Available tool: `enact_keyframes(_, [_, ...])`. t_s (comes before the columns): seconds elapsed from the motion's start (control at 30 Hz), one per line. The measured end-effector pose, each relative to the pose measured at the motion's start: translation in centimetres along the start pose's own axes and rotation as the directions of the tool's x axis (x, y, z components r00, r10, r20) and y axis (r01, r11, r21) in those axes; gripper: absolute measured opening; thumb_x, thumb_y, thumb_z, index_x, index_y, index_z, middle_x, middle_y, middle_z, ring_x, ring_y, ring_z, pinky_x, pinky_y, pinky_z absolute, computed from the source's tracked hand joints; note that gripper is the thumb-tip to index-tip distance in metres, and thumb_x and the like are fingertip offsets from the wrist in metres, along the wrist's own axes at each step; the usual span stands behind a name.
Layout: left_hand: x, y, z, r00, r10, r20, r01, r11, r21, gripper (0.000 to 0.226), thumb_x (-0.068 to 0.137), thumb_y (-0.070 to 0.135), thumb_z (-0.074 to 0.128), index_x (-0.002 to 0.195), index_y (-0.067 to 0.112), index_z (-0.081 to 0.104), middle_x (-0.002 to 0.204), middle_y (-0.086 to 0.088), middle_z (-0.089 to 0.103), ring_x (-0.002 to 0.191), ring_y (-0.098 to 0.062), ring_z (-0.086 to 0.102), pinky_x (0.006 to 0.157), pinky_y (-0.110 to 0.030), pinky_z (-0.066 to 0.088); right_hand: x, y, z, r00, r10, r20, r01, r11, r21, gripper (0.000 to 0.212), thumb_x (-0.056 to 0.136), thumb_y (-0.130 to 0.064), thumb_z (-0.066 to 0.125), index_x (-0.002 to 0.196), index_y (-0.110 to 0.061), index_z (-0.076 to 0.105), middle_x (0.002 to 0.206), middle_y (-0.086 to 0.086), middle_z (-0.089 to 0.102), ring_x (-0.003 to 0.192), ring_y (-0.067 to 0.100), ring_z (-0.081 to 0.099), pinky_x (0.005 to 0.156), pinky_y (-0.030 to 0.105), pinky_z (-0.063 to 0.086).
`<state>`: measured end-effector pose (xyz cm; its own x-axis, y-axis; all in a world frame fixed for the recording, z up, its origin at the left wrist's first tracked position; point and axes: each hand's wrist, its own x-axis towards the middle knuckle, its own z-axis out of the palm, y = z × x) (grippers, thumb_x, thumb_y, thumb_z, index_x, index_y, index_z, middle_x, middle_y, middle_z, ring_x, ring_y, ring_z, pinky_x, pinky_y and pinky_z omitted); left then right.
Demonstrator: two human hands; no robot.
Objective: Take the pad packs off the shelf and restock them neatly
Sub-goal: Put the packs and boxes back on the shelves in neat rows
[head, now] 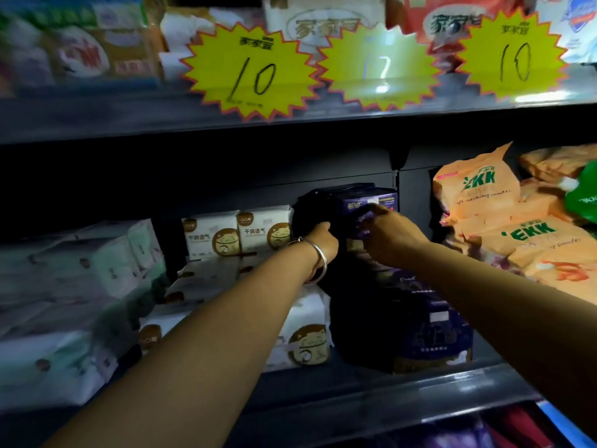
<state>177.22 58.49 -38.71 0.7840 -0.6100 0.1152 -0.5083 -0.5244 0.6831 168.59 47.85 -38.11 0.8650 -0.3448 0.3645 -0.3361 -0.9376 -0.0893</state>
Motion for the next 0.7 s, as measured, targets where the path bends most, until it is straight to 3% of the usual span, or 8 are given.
enact_keyframes(0.07, [-1.1,-1.8,-2.7,0.998,0.022,-0.051,-0.019,0.997,0.071,0.046,0.096,0.002,0.037,0.142,0.009,0.038,0.147,-0.014,0.038,0.132,-0.029,0.039,0.109,-0.029,0.033,0.0,-2.3,0.2,0.999,-0.042,-0.026,0.043,0.999,0.016,0.032,0.090,-0.019,0.051,0.120,-0.016,0.061,0.128,0.012,0.056,0.109,0.032,0.056,0.087,0.036,0.049])
enact_keyframes(0.17, [-2.9,-6.3,-7.4,0.991,0.004,-0.132,0.028,0.971,0.238,0.042,0.097,0.005,0.039,0.138,0.008,0.044,0.147,-0.013,0.038,0.131,-0.028,0.041,0.103,-0.025,0.034,-0.1,-7.0,1.1,0.984,-0.165,0.067,0.160,0.984,0.076,0.036,0.092,-0.030,0.054,0.125,-0.017,0.060,0.132,0.011,0.056,0.117,0.030,0.053,0.099,0.033,0.044])
enact_keyframes(0.23, [-3.9,-9.6,-10.2,0.988,-0.039,-0.150,0.084,0.947,0.310,0.043,0.096,0.008,0.041,0.140,0.009,0.041,0.149,-0.012,0.034,0.132,-0.029,0.039,0.104,-0.025,0.031,-0.6,-9.8,1.6,0.947,-0.222,0.231,0.211,0.975,0.071,0.059,0.091,-0.045,0.054,0.141,-0.016,0.042,0.147,0.009,0.040,0.133,0.025,0.039,0.109,0.030,0.031])
enact_keyframes(0.3, [-5.1,-12.5,-12.3,0.983,-0.104,-0.153,0.150,0.933,0.328,0.048,0.097,0.012,0.043,0.144,0.010,0.033,0.152,-0.013,0.029,0.135,-0.029,0.035,0.107,-0.026,0.031,-0.6,-11.5,2.2,0.880,-0.185,0.438,0.178,0.982,0.058,0.091,0.080,-0.061,0.059,0.151,-0.021,0.017,0.157,0.002,0.020,0.143,0.023,0.024,0.115,0.033,0.022])
enact_keyframes(0.4, [-6.4,-15.8,-13.7,0.979,-0.177,-0.097,0.199,0.928,0.316,0.056,0.098,0.024,0.045,0.148,0.011,0.024,0.151,-0.012,0.030,0.136,-0.030,0.035,0.111,-0.033,0.033,-0.7,-12.7,3.1,0.796,-0.185,0.577,0.220,0.975,0.010,0.114,0.064,-0.071,0.067,0.151,-0.032,0.005,0.158,-0.006,0.013,0.144,0.020,0.019,0.118,0.038,0.019])
enact_keyframes(0.47, [-6.8,-17.3,-13.4,0.980,-0.197,-0.035,0.197,0.919,0.342,0.058,0.096,0.030,0.047,0.147,0.015,0.025,0.148,-0.012,0.036,0.132,-0.031,0.040,0.109,-0.036,0.035,-1.2,-13.4,3.6,0.807,-0.165,0.568,0.205,0.979,-0.007,0.114,0.065,-0.067,0.069,0.151,-0.027,0.007,0.158,-0.003,0.014,0.144,0.020,0.019,0.118,0.039,0.018])
enact_keyframes(0.6, [-6.7,-18.7,-12.5,0.985,-0.173,0.017,0.156,0.924,0.348,0.060,0.096,0.039,0.045,0.148,0.014,0.026,0.153,-0.009,0.027,0.136,-0.027,0.034,0.113,-0.034,0.029,-2.2,-15.8,3.7,0.853,-0.170,0.493,0.185,0.982,0.019,0.102,0.075,-0.049,0.072,0.151,-0.022,0.010,0.158,0.001,0.016,0.145,0.021,0.018,0.115,0.033,0.016])
enact_keyframes(0.7, [-6.7,-19.1,-12.8,0.989,-0.142,0.030,0.123,0.928,0.352,0.061,0.096,0.041,0.044,0.147,0.013,0.026,0.154,-0.008,0.024,0.137,-0.026,0.031,0.113,-0.032,0.027,-2.7,-17.7,4.0,0.886,-0.132,0.445,0.148,0.989,-0.001,0.105,0.070,-0.049,0.077,0.151,-0.024,0.014,0.157,0.001,0.021,0.144,0.024,0.020,0.118,0.041,0.013])
